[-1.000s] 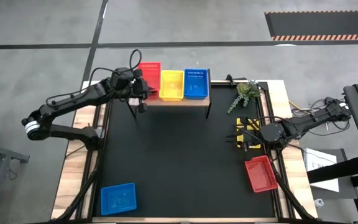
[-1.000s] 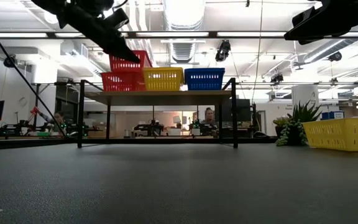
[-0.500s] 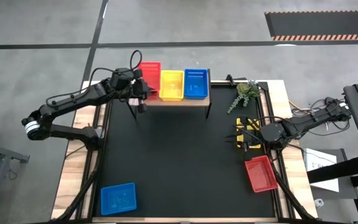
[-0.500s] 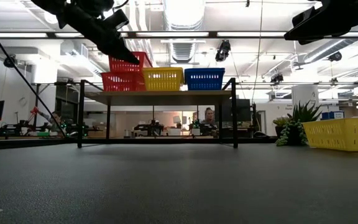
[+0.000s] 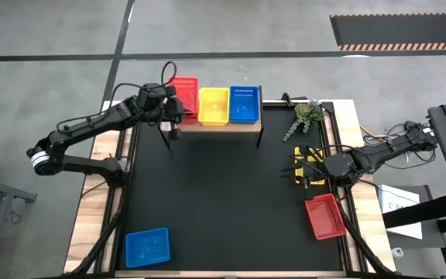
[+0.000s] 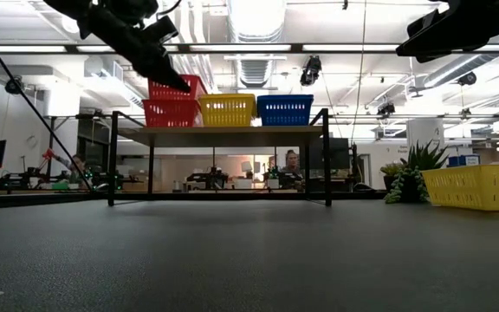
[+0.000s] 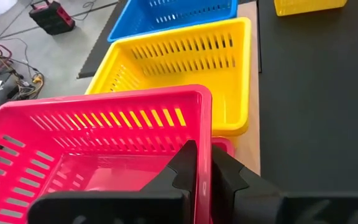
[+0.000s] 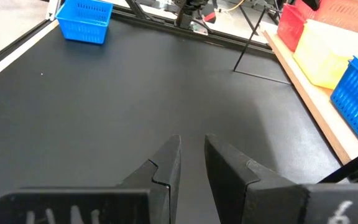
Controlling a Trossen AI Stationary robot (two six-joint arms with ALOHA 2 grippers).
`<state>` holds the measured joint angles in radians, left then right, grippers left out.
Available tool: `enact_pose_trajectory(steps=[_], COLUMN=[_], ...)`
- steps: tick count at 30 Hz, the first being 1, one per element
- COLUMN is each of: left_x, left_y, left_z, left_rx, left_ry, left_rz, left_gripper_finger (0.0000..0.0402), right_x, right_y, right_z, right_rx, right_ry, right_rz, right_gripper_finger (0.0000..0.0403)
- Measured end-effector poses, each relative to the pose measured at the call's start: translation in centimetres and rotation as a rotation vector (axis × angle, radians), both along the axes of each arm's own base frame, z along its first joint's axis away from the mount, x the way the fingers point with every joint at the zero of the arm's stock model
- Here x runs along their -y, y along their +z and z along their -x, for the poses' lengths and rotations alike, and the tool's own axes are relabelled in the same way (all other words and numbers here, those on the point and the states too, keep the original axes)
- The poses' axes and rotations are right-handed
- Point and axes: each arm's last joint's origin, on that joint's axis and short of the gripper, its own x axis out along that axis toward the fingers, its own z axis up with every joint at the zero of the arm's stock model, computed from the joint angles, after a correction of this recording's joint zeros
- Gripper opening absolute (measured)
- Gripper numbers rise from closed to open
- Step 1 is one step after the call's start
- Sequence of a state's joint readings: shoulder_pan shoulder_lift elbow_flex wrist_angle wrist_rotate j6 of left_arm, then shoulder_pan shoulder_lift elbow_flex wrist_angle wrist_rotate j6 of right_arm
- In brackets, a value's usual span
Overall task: Stack baskets on shelf by color
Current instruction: Stack the left red bin on top of the red bin on the shelf
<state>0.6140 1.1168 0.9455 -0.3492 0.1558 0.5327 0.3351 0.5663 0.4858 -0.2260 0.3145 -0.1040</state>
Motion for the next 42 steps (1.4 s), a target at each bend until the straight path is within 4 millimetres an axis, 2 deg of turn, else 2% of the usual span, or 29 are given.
enact_pose_trajectory(steps=[24,35,42], left_x=[-0.1,-0.1,0.0], left_y=[-0.3,-0.1,0.8], left_z=[-0.1,-0.1,0.0], left_rx=[0.015,0.028,0.060], left_ry=[0.016,0.027,0.036], left_rz=[0.058,0.073,0.071], left_gripper_finger=[0.0005,0.0078,0.0088], right_x=[0.0,0.0,0.0], right_y=[0.0,0.0,0.0], right_z=[0.0,0.0,0.0], right_rx=[0.000,0.000,0.000], right_ry=[0.000,-0.006,-0.006], right_rz=[0.000,-0.015,-0.017], right_gripper_finger=[0.0063,0.0063,0.0063])
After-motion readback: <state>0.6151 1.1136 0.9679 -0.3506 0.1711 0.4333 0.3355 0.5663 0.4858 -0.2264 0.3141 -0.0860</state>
